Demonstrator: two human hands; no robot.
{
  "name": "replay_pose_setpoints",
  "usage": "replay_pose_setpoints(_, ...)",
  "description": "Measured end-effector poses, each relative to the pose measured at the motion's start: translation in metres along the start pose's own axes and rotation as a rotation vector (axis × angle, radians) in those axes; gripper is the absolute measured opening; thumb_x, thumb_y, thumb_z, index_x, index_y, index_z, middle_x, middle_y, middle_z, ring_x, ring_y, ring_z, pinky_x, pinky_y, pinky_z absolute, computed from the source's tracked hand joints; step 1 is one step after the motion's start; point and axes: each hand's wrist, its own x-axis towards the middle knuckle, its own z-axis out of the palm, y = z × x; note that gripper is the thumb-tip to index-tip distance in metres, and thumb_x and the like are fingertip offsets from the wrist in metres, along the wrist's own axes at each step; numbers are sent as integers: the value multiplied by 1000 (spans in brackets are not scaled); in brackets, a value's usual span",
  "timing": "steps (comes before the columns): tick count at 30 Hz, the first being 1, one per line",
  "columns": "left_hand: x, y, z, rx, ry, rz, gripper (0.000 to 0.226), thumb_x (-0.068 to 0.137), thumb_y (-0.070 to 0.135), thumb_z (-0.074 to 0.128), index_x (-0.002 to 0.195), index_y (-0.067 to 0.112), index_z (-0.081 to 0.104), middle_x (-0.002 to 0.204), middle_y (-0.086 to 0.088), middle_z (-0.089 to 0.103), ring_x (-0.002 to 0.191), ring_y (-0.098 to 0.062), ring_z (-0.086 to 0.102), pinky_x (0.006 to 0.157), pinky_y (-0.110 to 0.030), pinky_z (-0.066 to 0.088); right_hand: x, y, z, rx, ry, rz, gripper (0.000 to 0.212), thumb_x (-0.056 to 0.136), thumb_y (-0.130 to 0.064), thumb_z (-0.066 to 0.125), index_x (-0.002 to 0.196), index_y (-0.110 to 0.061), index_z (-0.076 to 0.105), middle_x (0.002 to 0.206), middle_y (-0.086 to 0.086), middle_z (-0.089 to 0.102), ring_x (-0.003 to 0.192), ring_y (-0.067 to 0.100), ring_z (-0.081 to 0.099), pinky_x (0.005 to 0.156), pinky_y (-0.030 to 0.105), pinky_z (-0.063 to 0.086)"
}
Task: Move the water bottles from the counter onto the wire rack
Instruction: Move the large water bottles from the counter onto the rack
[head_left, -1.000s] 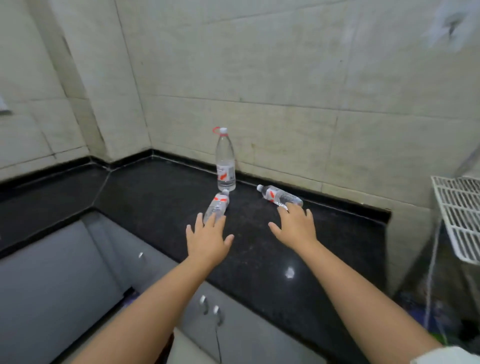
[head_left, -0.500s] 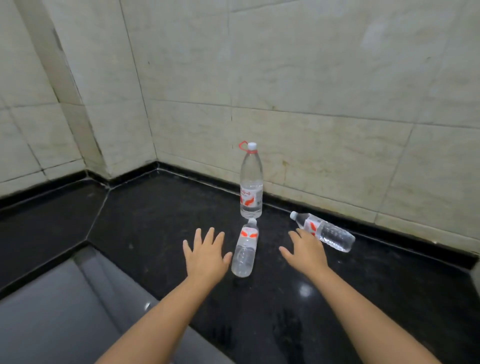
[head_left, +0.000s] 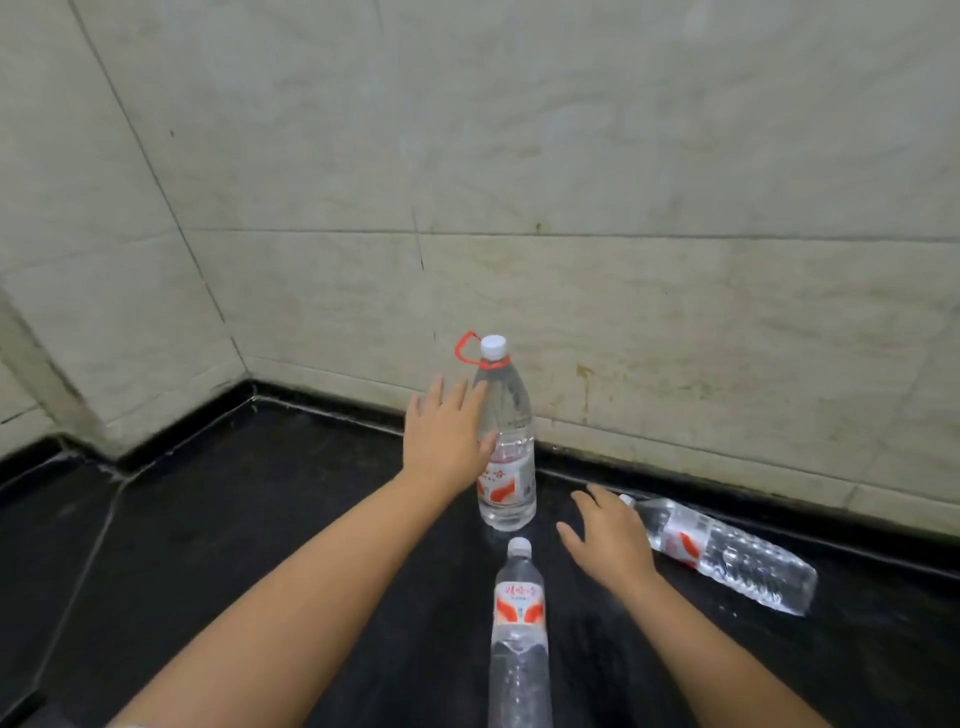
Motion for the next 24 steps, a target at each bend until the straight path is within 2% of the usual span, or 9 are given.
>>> replay_pose_setpoints(4,76,-8,9,-29,67,255,60,89,38,49,139,14,28,145,-7,30,136,-23,23,108,-35,21,23,-4,19,33,-9,94,55,94,-42,40,142,-16,31,152,5,27,140,18,26,113,29,22)
replay_pose_setpoints(7,116,-18,17,-26,7,429,72,84,39,58,141,11,25,147,-8,29,136,-21,26,110,-32,17,36,-10,34,92,-42,182,55,94,-41,40,143,-17,30,152,3,26,140,16,25,113,26,21)
replay_pose_setpoints(10,132,-35,25,-171,-10,514,78,77,37,68,140,8,30,144,-10,35,132,-24,32,107,-30,22,47,-19,52,190,-48,270,55,93,-39,45,140,-13,34,148,4,34,137,16,31,110,24,24)
replay_pose_setpoints(12,133,-53,29,-320,8,498,77,74,33,72,136,6,36,139,-12,42,128,-27,37,103,-32,27,54,-32,61,278,-31,323,53,92,-34,50,137,-7,39,143,8,41,132,19,38,108,24,28)
replay_pose_setpoints(14,132,-77,35,-473,27,406,75,71,27,75,133,3,41,134,-14,46,125,-27,40,100,-28,27,65,-47,69,373,41,381,51,91,-29,54,132,-3,44,138,13,47,129,22,43,105,25,31)
replay_pose_setpoints(16,125,-105,42,-601,67,233,73,71,23,76,131,1,42,132,-15,47,124,-27,41,96,-23,26,78,-63,74,462,65,444,52,90,-30,56,132,-1,45,136,16,49,128,26,44,102,28,34)
replay_pose_setpoints(20,87,-161,65,-779,150,-121,67,73,16,75,129,-2,42,119,-13,50,109,-24,47,84,-5,26,105,-92,89,751,25,454,58,86,-30,62,135,-10,39,134,12,51,121,25,49,96,29,39)
replay_pose_setpoints(21,74,-175,76,-803,145,-205,70,74,15,74,132,-3,39,121,-11,48,111,-22,46,87,-2,25,109,-97,93,809,43,451,62,84,-29,64,137,-12,35,135,10,50,120,22,50,95,28,38)
replay_pose_setpoints(24,34,-212,111,-852,73,-481,85,72,16,76,140,-1,26,141,-18,36,130,-28,35,106,-26,26,121,-110,103,935,66,447,70,80,-21,69,139,-16,32,135,7,47,114,15,48,97,27,38)
